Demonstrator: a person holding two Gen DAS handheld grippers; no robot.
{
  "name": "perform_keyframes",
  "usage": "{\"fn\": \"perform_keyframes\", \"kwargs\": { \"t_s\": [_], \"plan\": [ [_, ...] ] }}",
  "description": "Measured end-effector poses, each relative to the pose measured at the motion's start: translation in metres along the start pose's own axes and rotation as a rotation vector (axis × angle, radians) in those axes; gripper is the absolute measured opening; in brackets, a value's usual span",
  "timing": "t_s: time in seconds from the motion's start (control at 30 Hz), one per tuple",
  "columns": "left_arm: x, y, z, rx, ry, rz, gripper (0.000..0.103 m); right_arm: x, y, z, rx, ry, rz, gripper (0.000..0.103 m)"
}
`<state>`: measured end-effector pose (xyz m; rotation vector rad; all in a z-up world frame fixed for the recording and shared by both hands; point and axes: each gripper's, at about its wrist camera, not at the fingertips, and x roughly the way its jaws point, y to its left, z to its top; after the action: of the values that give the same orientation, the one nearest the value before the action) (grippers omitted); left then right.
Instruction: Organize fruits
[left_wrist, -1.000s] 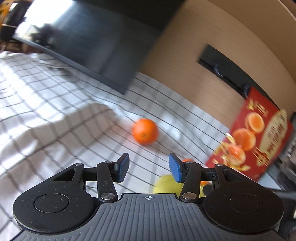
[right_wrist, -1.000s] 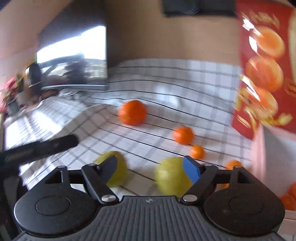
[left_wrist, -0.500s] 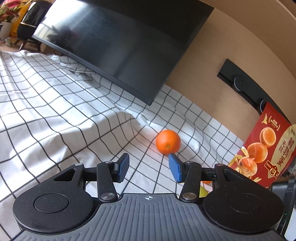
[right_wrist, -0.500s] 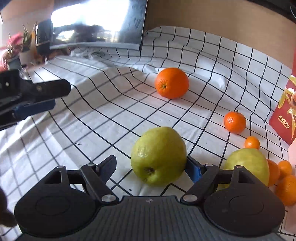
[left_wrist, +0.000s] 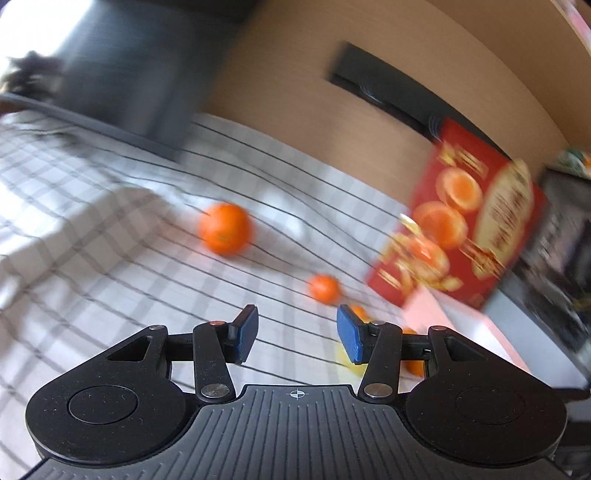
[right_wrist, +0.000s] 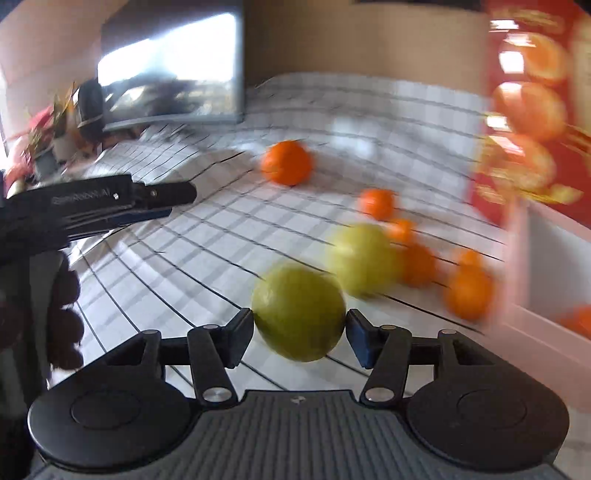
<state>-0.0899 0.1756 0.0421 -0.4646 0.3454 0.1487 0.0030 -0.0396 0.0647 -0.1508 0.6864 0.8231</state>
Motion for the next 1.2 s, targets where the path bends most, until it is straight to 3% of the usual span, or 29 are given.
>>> {"fn": "perform_keyframes", "kwargs": {
  "t_s": [0.1, 0.17, 0.23, 0.4, 0.5, 0.57, 0.63, 0.67, 0.8, 0.83, 1.07, 1.2],
  "plan": [
    [0.017, -0.032, -0.001, 0.05, 0.04, -0.084, 0.052, -0.041, -0.035, -0.024, 0.025, -0.082, -0.113, 0.04],
    [0.03, -0.057, 0.0, 0.088, 0.051, -0.128, 0.052, -0.061, -0.054, -0.037, 0.022, -0.124, -0.221, 0.039],
    [0.047, -0.079, 0.0, 0.132, 0.066, -0.143, 0.052, -0.073, -0.073, -0.045, 0.05, -0.141, -0.249, 0.038],
    [0.083, -0.122, -0.01, 0.22, 0.149, -0.165, 0.052, -0.068, -0.099, -0.058, 0.123, -0.115, -0.219, 0.038],
    [0.091, -0.127, -0.011, 0.242, 0.156, -0.156, 0.052, -0.054, -0.103, -0.067, 0.155, -0.08, -0.193, 0.039],
    [0.089, -0.121, -0.008, 0.218, 0.128, -0.138, 0.052, -0.053, -0.1, -0.072, 0.158, -0.087, -0.165, 0.048],
    [0.084, -0.112, -0.006, 0.195, 0.106, -0.12, 0.052, -0.055, -0.092, -0.071, 0.129, -0.11, -0.15, 0.075],
    [0.08, -0.106, -0.004, 0.182, 0.094, -0.104, 0.052, -0.057, -0.086, -0.069, 0.108, -0.132, -0.152, 0.078],
    [0.068, -0.084, -0.001, 0.138, 0.062, -0.051, 0.052, -0.047, -0.067, -0.05, 0.047, -0.148, -0.154, 0.079],
    [0.065, -0.078, 0.0, 0.129, 0.058, -0.052, 0.052, -0.041, -0.064, -0.045, 0.048, -0.143, -0.143, 0.086],
    [0.046, -0.05, 0.007, 0.09, 0.028, -0.039, 0.052, -0.003, -0.036, -0.025, 0.071, -0.083, 0.015, 0.087],
    [0.041, -0.041, 0.008, 0.066, 0.016, -0.036, 0.052, 0.009, -0.011, -0.02, 0.015, -0.075, 0.027, 0.087]
  ]
}}
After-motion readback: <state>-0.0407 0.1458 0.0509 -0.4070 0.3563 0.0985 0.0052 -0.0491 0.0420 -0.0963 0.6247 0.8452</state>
